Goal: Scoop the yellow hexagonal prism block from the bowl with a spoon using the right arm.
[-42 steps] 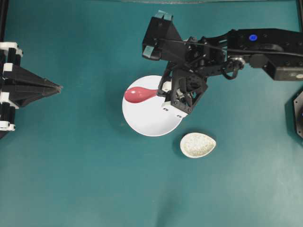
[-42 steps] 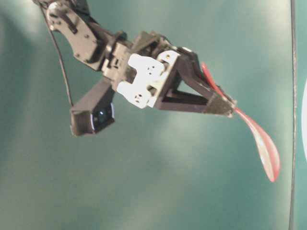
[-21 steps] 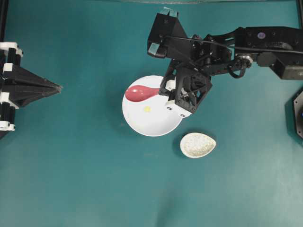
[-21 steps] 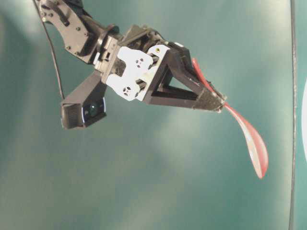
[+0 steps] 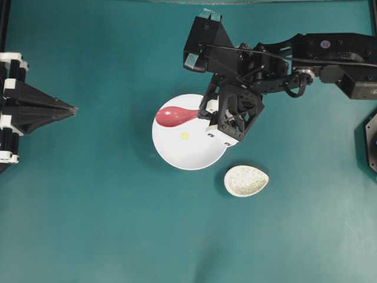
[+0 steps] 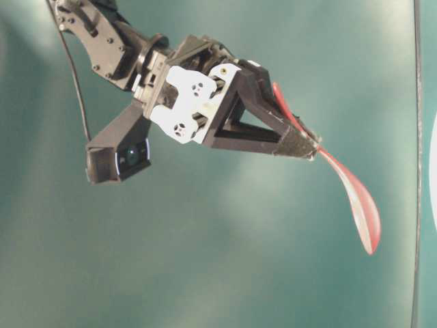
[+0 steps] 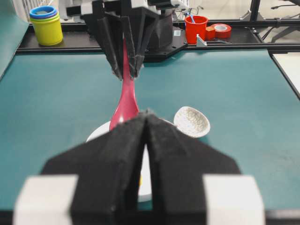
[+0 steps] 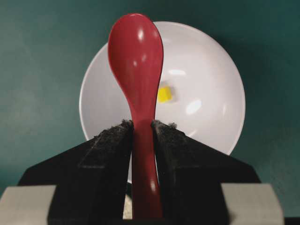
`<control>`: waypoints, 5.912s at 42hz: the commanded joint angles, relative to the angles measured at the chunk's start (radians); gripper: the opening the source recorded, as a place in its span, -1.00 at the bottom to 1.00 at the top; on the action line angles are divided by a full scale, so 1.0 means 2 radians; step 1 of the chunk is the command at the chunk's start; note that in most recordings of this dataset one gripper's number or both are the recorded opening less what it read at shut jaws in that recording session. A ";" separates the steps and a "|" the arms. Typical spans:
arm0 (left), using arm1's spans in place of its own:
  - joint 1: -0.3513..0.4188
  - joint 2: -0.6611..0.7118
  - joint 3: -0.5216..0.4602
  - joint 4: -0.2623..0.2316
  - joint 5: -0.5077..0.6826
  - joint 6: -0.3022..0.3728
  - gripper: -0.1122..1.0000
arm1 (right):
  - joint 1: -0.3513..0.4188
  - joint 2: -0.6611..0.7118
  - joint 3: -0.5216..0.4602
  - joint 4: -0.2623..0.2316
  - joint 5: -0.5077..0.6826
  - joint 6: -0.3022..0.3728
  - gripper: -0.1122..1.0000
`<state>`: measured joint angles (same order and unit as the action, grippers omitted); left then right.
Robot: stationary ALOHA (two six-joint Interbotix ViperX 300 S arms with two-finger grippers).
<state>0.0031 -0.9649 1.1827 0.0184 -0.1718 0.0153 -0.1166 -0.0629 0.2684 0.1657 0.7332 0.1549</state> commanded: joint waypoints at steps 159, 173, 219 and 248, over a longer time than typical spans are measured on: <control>0.000 0.007 0.000 0.002 0.007 -0.005 -0.81 | 0.132 -0.150 0.537 -0.127 -0.697 0.094 0.12; 0.000 0.007 0.002 0.001 0.007 -0.005 -0.81 | 0.146 -0.048 0.569 -0.044 -0.909 0.017 0.12; 0.000 0.007 0.006 0.000 0.007 -0.006 -0.81 | 0.272 0.136 0.551 0.078 -1.025 -0.028 0.12; 0.000 0.007 0.005 0.000 0.007 -0.006 -0.81 | 0.272 0.137 0.548 0.080 -0.999 -0.029 0.05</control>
<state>0.0031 -0.9603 1.2026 0.0184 -0.1534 0.0031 0.4234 0.2194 1.3668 0.3221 -1.2594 0.0982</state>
